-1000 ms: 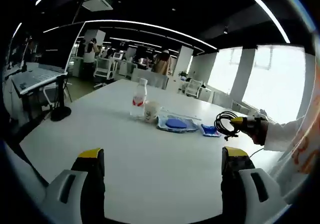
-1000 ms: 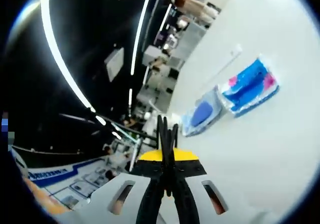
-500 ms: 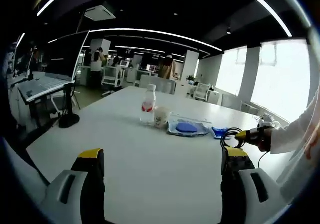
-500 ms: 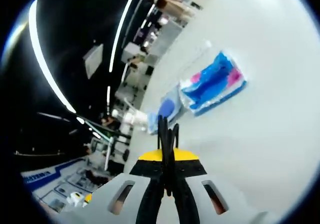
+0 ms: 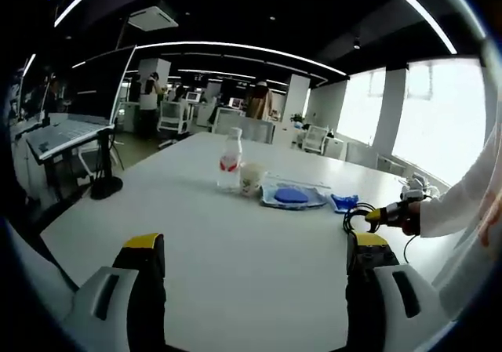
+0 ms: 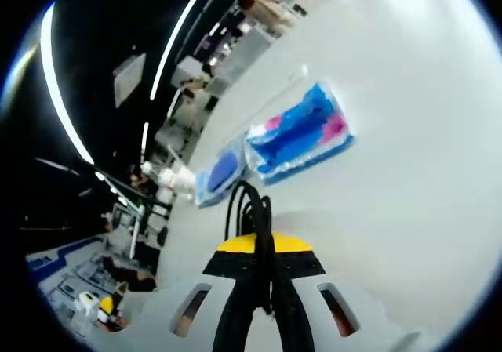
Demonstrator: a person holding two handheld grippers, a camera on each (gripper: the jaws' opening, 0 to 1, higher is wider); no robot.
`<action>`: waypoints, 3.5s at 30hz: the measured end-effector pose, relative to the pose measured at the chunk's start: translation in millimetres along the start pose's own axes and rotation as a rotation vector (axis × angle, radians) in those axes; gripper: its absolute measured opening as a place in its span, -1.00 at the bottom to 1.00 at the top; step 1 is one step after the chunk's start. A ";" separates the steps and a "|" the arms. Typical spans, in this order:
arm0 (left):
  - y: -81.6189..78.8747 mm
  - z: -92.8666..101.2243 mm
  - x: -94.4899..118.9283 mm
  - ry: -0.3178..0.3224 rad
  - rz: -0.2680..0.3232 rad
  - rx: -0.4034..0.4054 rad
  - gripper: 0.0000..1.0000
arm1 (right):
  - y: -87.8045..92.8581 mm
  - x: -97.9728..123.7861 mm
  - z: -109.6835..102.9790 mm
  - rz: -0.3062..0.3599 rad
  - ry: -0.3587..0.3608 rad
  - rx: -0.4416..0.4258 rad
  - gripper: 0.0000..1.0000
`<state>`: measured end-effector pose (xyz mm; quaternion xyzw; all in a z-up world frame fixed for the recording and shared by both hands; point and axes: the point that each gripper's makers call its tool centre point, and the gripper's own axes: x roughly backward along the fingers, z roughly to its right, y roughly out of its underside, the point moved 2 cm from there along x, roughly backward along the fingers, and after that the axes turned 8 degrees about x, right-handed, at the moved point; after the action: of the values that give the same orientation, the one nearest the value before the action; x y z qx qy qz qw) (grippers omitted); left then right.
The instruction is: Arrange the tabletop items into an orderly group along one side of the table until the central work area is clear of visible clutter.
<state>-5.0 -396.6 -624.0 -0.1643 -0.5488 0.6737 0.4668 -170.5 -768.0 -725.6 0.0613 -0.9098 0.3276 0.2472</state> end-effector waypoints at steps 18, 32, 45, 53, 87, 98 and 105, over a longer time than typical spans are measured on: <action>6.8 -0.3 -1.9 -0.003 -0.040 -0.010 0.93 | 4.7 0.6 25.3 -0.019 0.150 0.113 -0.92; 10.7 1.4 -2.8 0.002 -0.060 -0.022 0.92 | 4.1 1.7 34.7 -0.034 0.204 0.198 -0.88; 13.4 3.2 -4.0 0.011 -0.072 -0.031 0.94 | 0.7 4.6 35.1 -0.030 0.227 0.266 -0.70; 14.5 4.0 -5.4 0.016 -0.079 -0.025 0.99 | -1.8 7.8 33.1 -0.001 0.246 0.278 -0.47; 15.4 -1.4 -27.5 0.094 -0.149 -0.047 1.00 | 2.2 54.1 3.3 0.132 0.254 0.379 0.01; 26.3 -13.1 -37.6 0.143 -0.215 -0.096 1.00 | 24.9 75.6 -19.5 0.162 0.268 0.409 0.03; 28.2 -13.8 -39.2 0.172 -0.222 -0.122 0.98 | 44.8 87.6 -32.9 0.187 0.286 0.383 0.03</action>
<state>12.5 -419.1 -665.3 -0.1878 -0.5615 0.5667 0.5730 -245.5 -708.1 -686.2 -0.0241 -0.7888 0.5206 0.3260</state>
